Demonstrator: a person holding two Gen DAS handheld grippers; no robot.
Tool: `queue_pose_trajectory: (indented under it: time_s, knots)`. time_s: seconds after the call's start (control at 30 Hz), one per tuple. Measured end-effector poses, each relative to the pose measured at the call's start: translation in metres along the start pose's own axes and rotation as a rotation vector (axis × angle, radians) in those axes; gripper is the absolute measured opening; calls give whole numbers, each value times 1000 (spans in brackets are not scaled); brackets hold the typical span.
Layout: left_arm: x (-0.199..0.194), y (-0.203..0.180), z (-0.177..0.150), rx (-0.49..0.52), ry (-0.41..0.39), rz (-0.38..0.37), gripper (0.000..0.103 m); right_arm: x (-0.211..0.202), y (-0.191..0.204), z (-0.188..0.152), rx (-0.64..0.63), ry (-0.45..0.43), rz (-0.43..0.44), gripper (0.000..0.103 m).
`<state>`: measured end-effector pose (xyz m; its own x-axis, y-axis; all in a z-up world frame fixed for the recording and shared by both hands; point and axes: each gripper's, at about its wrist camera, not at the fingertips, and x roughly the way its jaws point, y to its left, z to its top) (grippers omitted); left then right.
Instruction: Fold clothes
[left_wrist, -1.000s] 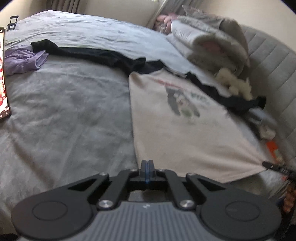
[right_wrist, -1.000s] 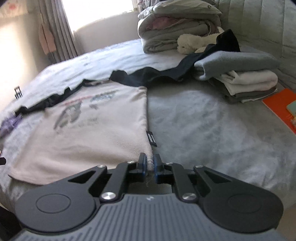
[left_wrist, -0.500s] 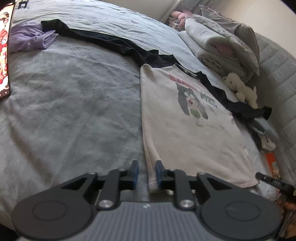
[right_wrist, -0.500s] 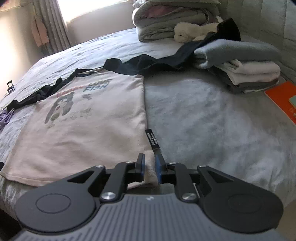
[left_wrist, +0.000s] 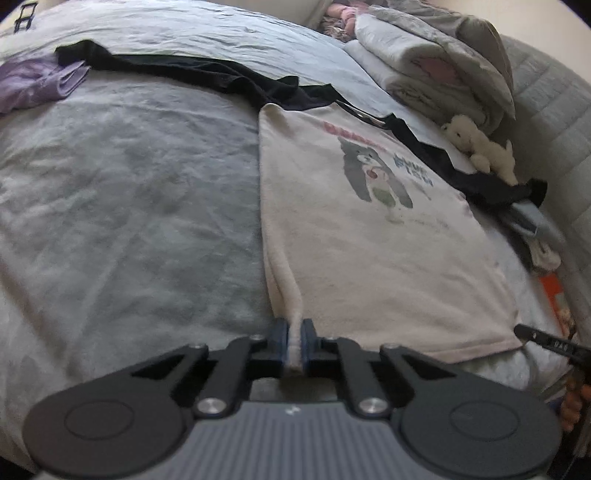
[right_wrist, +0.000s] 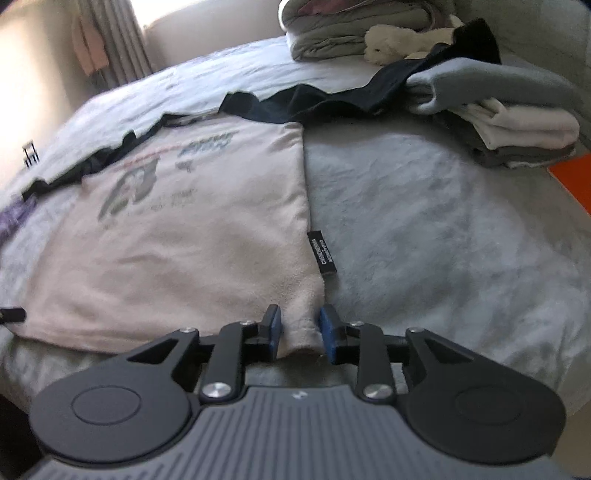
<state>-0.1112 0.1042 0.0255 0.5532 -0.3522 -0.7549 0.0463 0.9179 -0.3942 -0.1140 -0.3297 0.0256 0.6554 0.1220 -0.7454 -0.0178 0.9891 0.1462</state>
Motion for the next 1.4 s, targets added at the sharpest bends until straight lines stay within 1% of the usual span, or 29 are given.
queue_pose_trajectory:
  time_s: [0.03, 0.1, 0.2, 0.27, 0.33, 0.37, 0.4, 0.47, 0.53, 0.57, 0.63, 0.67, 0.7, 0.73, 0.77, 0.8, 0.83, 0.87, 0.9, 1.0, 1.07, 1.17, 1.27, 1.33, 1.4]
  knots:
    - [-3, 3, 1, -18, -9, -8, 6, -1, 1, 0, -11, -9, -6, 9]
    - [-15, 11, 5, -71, -38, -44, 6, -8, -1, 1, -7, -45, 15, 9]
    - [-39, 10, 7, -88, -76, -86, 6, -27, -17, 7, 77, -107, 57, 8]
    - [-46, 4, 3, -53, -89, -77, 6, -40, -24, 11, 111, -120, 64, 8]
    - [-54, -3, -1, -15, -101, -67, 6, -53, -20, 14, 87, -137, 72, 7]
    - [-50, -3, -4, -2, -98, -45, 6, -56, -16, 13, 70, -139, 73, 7]
    - [-46, -3, -6, 10, -94, -22, 6, -57, -12, 13, 49, -135, 66, 7]
    - [-31, 0, -12, 26, -72, 29, 6, -46, -4, 8, -3, -102, 24, 7]
    - [-16, 0, -18, 62, -45, 79, 7, -23, -1, 1, -35, -41, -33, 8]
    - [-13, 0, -20, 80, -44, 87, 7, -15, 4, -1, -59, -22, -59, 8]
    - [-15, 0, -19, 89, -64, 76, 16, -1, 11, -5, -104, 8, -105, 9]
    - [-16, 1, -19, 93, -74, 70, 22, -1, 12, -5, -113, 6, -113, 10]
    - [-17, 2, -18, 83, -81, 64, 37, -1, 12, -5, -110, 5, -114, 18]
    - [-20, 5, -16, 68, -90, 60, 42, -2, 11, -5, -106, 1, -118, 21]
    - [-22, 4, -15, 57, -109, 71, 43, -4, 10, -4, -99, -10, -131, 34]
    - [-24, 4, -13, 46, -129, 83, 44, -6, 9, -3, -95, -26, -136, 44]
    - [-28, 4, -11, 43, -157, 103, 46, -12, 11, -2, -95, -52, -127, 47]
    - [-31, 4, -9, 36, -189, 128, 48, -17, 12, -1, -96, -79, -117, 52]
    - [-32, 3, -6, 23, -219, 157, 52, -21, 13, 1, -96, -103, -107, 54]
    - [-24, -15, 5, 46, -242, 171, 53, -21, 13, 8, -88, -150, -74, 54]
    - [-18, -27, 13, 62, -256, 179, 53, -12, 15, 15, -79, -134, -66, 54]
    - [-8, -58, 18, 171, -271, 181, 53, 4, 24, 23, -80, -95, -13, 54]
    - [4, -87, 23, 261, -262, 168, 54, 21, 34, 31, -87, -51, 40, 54]
    - [13, -98, 29, 277, -244, 156, 55, 34, 45, 30, -142, -15, 3, 54]
    - [22, -106, 39, 281, -216, 134, 55, 43, 55, 31, -201, -6, -33, 54]
